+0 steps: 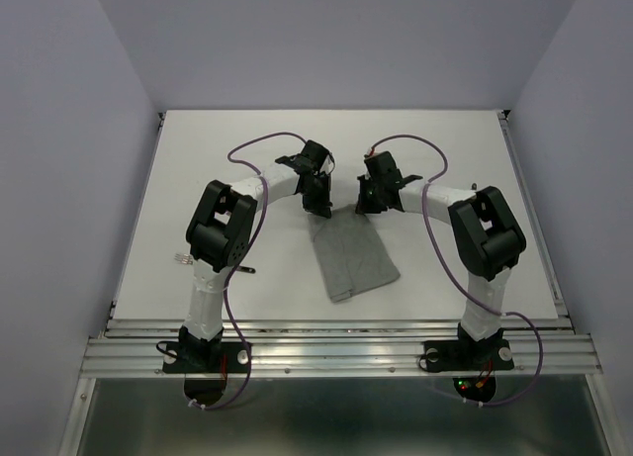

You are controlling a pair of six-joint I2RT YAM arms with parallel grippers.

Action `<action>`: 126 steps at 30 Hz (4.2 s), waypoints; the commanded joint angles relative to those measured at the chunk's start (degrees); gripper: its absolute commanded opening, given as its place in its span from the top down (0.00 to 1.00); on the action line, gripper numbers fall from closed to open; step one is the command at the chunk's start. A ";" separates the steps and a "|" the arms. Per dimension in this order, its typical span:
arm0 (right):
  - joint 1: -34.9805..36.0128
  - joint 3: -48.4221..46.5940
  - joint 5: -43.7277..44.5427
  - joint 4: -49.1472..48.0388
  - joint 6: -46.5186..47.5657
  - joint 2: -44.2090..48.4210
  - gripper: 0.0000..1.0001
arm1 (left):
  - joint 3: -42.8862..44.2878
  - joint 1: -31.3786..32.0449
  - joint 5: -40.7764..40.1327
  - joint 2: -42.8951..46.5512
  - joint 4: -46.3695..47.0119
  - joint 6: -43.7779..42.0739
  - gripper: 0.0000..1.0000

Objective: Fold the napkin into a case and place the utensils inside
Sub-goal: Pick up the 2/3-rectangle-folded napkin at the center of the board, then fold the 2/3-rectangle-folded napkin at the center of the board.

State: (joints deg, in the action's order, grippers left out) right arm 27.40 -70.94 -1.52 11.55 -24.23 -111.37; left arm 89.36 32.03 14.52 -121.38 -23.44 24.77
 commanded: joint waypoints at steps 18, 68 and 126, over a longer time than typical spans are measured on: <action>9.42 -0.34 5.03 0.14 -6.27 8.19 0.99 | -2.35 -0.21 -2.83 -1.40 -3.01 -0.17 1.00; 13.21 0.98 6.27 -2.67 -8.38 -1.04 0.99 | -8.94 -5.66 -2.13 11.26 -5.39 -2.18 1.00; 15.05 -15.98 5.81 5.23 -14.61 -4.99 0.99 | -12.54 -4.35 -0.20 8.36 -0.03 2.73 1.00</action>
State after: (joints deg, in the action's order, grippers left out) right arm 40.75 -83.57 1.54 15.57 -36.53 -114.61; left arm 77.69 27.03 13.61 -113.73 -23.68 27.11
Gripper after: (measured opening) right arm 0.028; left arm 0.086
